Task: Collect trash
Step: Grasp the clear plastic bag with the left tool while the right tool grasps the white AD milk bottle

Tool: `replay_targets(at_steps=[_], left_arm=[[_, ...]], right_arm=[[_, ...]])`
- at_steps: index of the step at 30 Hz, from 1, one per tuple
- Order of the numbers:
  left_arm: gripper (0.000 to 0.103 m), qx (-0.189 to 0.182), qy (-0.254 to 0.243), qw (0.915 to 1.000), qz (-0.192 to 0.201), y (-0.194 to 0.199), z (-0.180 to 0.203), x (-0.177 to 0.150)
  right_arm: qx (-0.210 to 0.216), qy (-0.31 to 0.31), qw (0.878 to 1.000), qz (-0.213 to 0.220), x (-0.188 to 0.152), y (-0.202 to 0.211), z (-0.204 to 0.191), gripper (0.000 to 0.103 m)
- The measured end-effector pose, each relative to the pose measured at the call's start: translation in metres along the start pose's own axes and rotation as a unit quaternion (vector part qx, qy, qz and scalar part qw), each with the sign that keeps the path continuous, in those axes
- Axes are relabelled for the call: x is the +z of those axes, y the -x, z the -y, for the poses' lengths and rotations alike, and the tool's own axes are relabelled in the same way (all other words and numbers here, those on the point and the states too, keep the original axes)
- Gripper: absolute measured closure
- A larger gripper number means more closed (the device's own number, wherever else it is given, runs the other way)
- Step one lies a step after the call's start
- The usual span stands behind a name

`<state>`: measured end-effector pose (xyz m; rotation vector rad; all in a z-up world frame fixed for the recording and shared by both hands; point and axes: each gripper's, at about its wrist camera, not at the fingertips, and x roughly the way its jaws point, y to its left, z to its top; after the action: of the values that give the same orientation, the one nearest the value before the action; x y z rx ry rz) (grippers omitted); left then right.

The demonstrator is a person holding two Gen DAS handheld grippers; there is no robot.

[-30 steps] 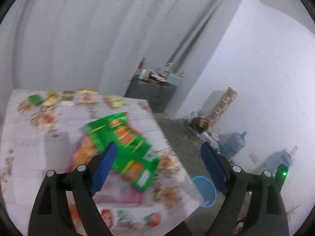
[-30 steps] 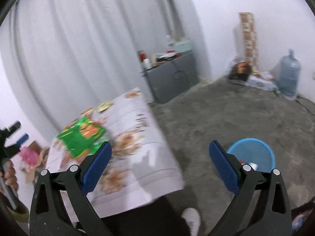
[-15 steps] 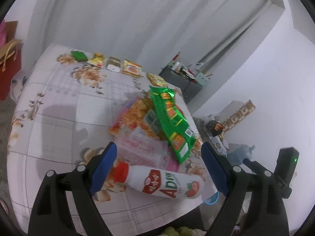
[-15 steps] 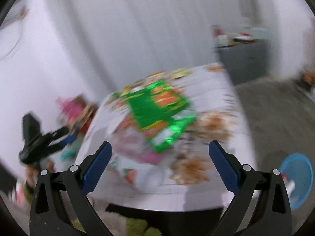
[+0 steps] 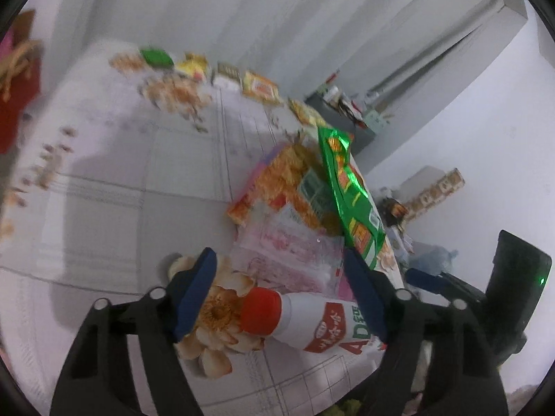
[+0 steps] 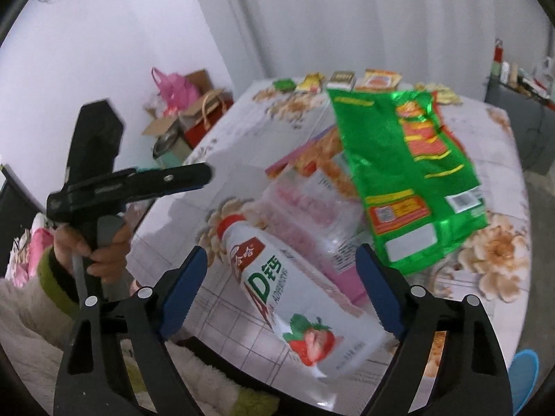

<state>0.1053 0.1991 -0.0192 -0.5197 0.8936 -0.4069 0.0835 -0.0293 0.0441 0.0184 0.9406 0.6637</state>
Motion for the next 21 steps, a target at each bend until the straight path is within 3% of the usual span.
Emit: replay_targets(at_steps=[5,11,21], left_arm=[[0.045,-0.029,0.029,0.9982,-0.044,-0.033,-0.021,0.01],[0.047,-0.048,0.028,0.9946,-0.088,-0.059,-0.033,0.018],[0.048,-0.056,-0.001,0.9923,-0.111,-0.071,-0.033,0.025]], right_arm=[[0.001,0.023,0.999,-0.028,0.006,-0.024,-0.008,0.025],[-0.013,0.065,0.996,-0.054,0.008,-0.042,-0.021,0.025],[-0.064,0.115,0.987,-0.087,-0.003,-0.063,-0.037,0.027]])
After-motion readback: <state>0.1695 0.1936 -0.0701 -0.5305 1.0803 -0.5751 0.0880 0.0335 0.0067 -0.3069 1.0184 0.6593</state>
